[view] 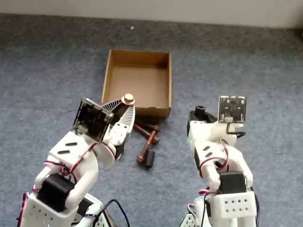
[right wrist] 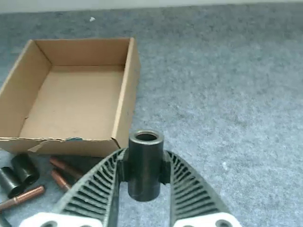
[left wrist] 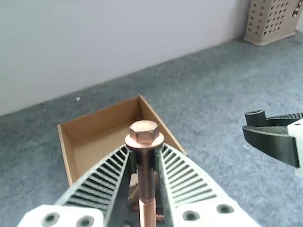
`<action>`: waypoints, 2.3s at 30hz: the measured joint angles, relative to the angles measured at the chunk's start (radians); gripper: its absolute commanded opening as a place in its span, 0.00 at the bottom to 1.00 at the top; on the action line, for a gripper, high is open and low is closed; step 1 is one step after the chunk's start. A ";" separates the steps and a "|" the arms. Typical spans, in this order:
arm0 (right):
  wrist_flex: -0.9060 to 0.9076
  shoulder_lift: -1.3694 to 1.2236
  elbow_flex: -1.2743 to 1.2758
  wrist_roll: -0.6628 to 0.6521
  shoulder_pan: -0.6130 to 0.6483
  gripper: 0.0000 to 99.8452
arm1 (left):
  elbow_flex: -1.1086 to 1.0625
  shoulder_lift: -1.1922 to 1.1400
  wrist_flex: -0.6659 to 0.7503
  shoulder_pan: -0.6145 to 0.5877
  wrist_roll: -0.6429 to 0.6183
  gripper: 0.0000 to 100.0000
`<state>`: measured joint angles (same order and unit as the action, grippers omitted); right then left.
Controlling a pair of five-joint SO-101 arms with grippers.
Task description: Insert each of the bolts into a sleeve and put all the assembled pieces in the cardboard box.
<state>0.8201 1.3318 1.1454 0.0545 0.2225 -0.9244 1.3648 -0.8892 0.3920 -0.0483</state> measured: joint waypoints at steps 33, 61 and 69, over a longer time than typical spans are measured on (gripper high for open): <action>-0.468 0.164 0.325 -0.295 0.677 0.01 | -0.124 0.453 0.074 -0.127 -0.313 0.01; -0.479 0.164 0.325 -0.296 0.620 0.01 | -0.327 0.453 0.141 -0.018 -0.279 0.01; -0.477 0.210 0.327 -0.298 0.592 0.01 | -0.353 0.453 0.150 -0.015 -0.278 0.01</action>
<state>0.3429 1.5420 1.4722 -0.2432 0.8147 -1.2774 1.8174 -0.7388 0.3767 -0.3261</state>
